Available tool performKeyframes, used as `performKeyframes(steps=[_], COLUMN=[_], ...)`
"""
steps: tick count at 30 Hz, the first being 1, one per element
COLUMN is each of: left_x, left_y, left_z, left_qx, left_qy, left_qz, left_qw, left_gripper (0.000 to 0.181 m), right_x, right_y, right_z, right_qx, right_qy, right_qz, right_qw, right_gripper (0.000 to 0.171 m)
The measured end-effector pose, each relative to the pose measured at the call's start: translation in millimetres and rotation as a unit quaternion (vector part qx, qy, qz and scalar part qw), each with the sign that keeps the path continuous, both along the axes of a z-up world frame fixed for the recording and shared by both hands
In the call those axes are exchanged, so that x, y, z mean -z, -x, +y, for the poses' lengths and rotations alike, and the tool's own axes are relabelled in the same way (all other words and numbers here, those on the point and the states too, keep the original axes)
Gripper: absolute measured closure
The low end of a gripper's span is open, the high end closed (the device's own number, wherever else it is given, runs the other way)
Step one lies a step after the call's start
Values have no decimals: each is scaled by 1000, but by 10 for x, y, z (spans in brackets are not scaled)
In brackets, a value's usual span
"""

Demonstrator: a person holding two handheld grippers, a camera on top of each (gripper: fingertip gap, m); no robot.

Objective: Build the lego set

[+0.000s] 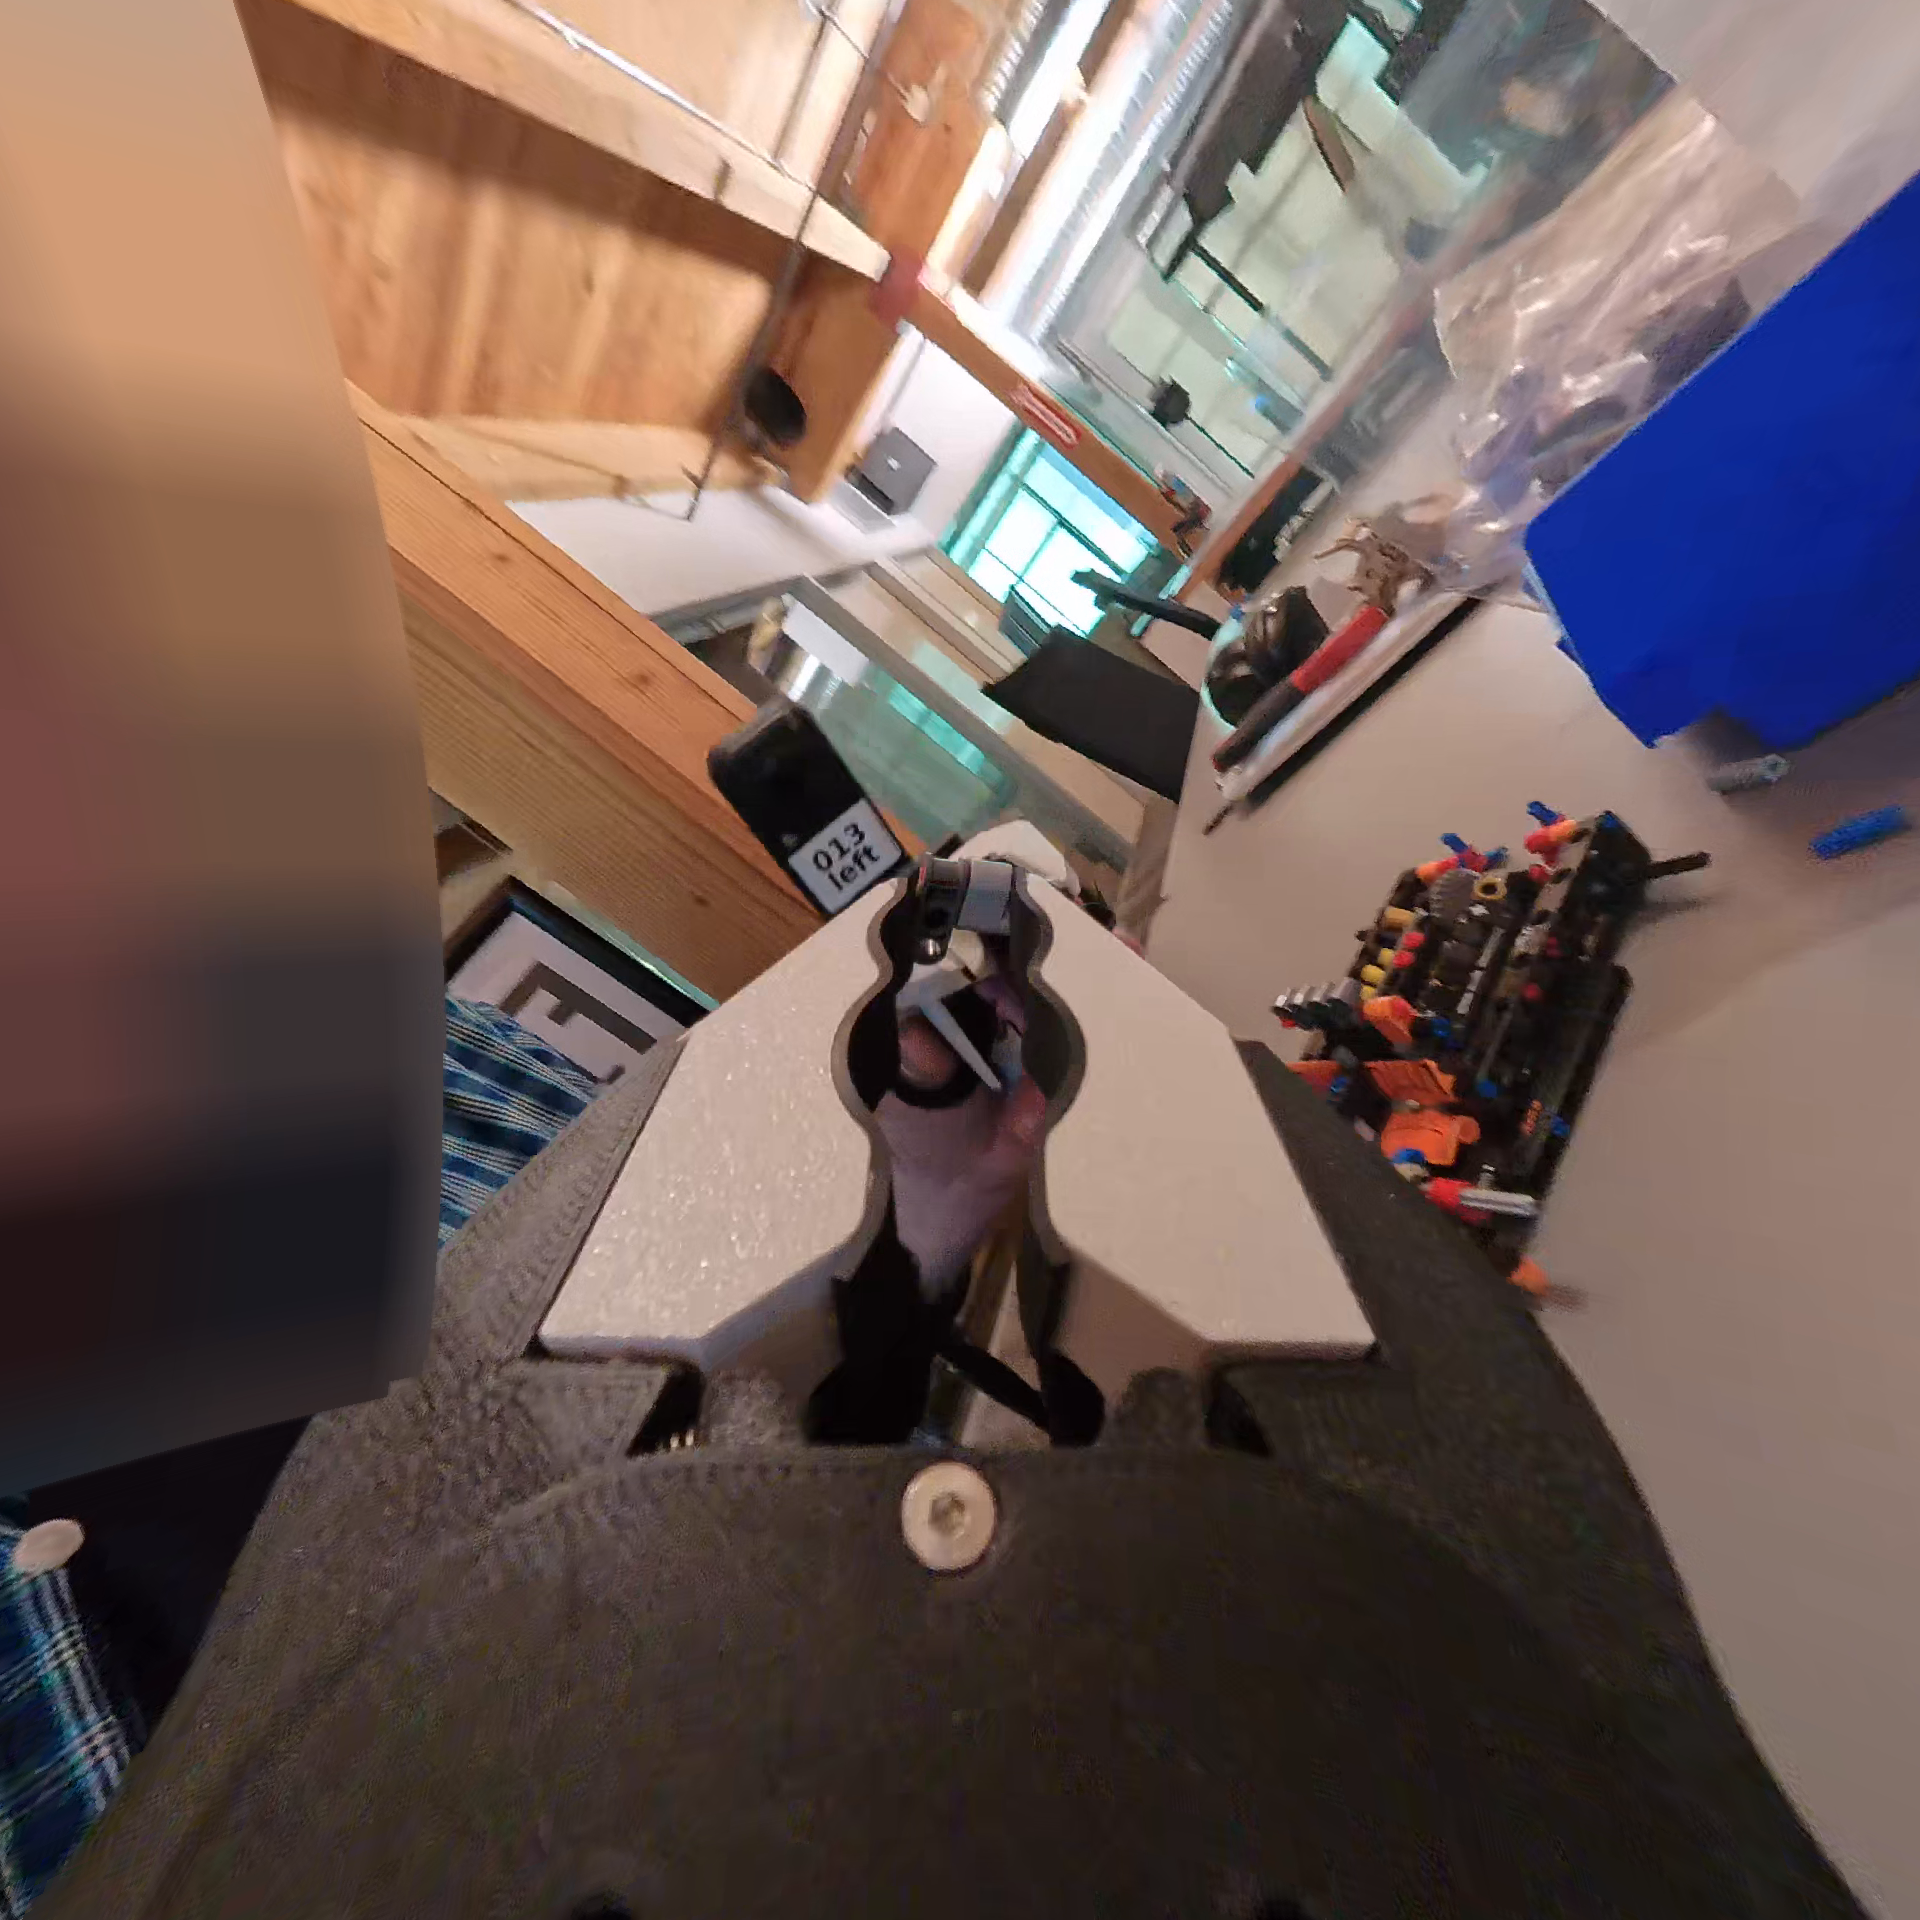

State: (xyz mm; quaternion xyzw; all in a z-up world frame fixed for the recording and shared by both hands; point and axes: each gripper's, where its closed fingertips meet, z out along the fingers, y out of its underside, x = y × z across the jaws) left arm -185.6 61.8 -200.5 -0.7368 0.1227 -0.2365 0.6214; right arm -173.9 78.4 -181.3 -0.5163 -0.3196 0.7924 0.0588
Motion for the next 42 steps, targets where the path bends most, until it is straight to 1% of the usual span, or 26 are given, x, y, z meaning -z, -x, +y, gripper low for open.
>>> performKeyframes(steps=[4, 7, 12, 15, 18, 20, 23, 24, 26, 29, 34, 37, 42], left_x=[-13, -3, 19, 33, 25, 16, -36, -53, -68, -59, -43, -40, -56], left_y=[-77, -65, -130, -134, -147, -160, -169, -153, -153, -189, -212, -236, -268], left_z=[46, 67, 74, 74, 66, 53, 15, 13, 3, 1, -24, -62, -125], left_qx=[-46, -80, -81, -75, -56, -27, 25, 31, 45, 58, 72, 94, 134], left_qy=[-27, -43, -55, -54, -47, -35, -21, -19, -15, -9, -5, -2, 2], left_qz=[92, 147, 186, 185, 144, 88, -2, -20, -48, -57, -61, -69, -94], left_qw=[994, 985, 978, 978, 987, 995, 999, 999, 998, 997, 995, 993, 987], left_gripper=[152, 153, 170, 172, 173, 173, 174, 174, 174, 174, 174, 174, 174], right_x=[-58, -69, -57, -54, -54, -45, -25, -20, -61, -104, -94, -76, -77], right_y=[-24, -28, -20, -10, -8, -19, -42, -43, -41, -11, 25, 37, 59], right_z=[-75, -116, -171, -179, -176, -162, -152, -158, -180, -235, -286, -271, -330], right_qx=[-15, -20, -28, -23, -18, -9, 5, 13, 26, 36, 35, 36, 12], right_qy=[34, 47, 62, 56, 34, 1, -91, -130, -191, -247, -274, -275, -272], right_qz=[25, 32, 32, 27, 22, 13, -6, -13, -18, -23, -27, -30, -22], right_qw=[999, 998, 997, 998, 999, 1000, 996, 991, 981, 968, 961, 960, 962], right_gripper=[156, 155, 155, 155, 152, 147, 143, 141, 141, 140, 140, 139, 138])
